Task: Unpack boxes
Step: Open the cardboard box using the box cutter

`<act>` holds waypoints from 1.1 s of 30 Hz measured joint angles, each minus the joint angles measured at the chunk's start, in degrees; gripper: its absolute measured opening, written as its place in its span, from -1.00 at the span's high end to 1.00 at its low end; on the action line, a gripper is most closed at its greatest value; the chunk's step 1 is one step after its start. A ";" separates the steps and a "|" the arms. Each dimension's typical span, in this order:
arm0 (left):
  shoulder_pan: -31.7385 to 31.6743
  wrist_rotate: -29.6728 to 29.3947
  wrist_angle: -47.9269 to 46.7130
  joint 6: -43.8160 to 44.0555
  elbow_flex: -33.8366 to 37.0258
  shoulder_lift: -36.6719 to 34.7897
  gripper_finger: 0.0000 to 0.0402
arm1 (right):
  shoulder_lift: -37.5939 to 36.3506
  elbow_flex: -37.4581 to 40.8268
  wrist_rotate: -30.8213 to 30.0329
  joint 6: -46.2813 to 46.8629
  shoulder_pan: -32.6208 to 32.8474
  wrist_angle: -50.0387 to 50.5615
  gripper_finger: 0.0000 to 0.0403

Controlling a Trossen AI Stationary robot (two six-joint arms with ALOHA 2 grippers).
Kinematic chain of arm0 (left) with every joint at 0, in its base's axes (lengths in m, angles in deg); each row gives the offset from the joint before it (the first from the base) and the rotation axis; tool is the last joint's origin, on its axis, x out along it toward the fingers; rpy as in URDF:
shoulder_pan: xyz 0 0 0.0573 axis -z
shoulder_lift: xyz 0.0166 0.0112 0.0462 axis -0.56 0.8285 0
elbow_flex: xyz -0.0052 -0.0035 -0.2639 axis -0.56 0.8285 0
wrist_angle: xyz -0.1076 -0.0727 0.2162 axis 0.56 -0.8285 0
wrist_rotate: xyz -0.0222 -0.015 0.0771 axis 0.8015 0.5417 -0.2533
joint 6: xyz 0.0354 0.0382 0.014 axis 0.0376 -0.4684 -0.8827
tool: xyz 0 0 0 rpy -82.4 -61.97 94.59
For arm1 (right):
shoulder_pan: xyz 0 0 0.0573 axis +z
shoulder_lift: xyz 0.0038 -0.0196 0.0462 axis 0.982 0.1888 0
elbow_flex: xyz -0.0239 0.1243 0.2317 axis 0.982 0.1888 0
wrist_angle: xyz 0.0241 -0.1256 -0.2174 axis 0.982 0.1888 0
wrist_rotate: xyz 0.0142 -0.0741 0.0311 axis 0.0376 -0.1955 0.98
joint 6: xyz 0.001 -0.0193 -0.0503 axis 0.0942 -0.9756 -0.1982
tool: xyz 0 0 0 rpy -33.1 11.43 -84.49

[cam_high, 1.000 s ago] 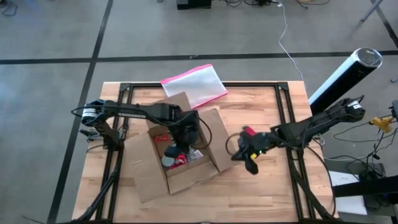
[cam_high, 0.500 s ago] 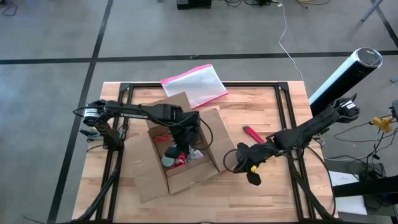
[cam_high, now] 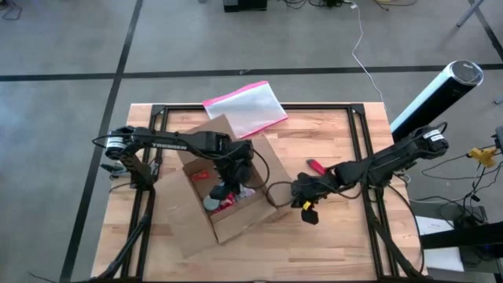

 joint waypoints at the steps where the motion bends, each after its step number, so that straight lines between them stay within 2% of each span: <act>1: -0.04 -0.03 -0.01 -0.07 0.00 0.00 1.00 | -0.26 0.00 0.00 -0.54 -0.71 0.87 1.00; 11: -0.39 -0.30 3.73 -0.43 0.00 0.00 1.00 | -2.17 0.00 -8.27 -2.11 -8.66 2.96 1.00; 16: -0.63 -3.20 5.21 -2.10 0.00 0.00 1.00 | -3.01 0.00 -12.02 -0.95 -14.74 2.16 1.00; 19: -1.32 -5.32 5.32 -3.34 0.42 0.16 1.00 | -3.49 -0.38 -11.12 -0.79 -17.18 1.77 1.00; 23: -2.65 -5.67 6.08 -3.50 2.84 0.28 1.00 | -5.39 -0.81 -4.89 -1.73 -17.42 0.60 1.00; 26: -3.11 -5.73 8.28 -3.39 5.95 0.26 1.00 | -7.15 -0.83 -1.60 -1.76 -15.99 -0.31 1.00; 33: -2.55 -5.67 16.83 -3.20 13.77 0.28 1.00 | -8.46 -0.85 -0.60 -1.66 -11.03 -2.97 1.00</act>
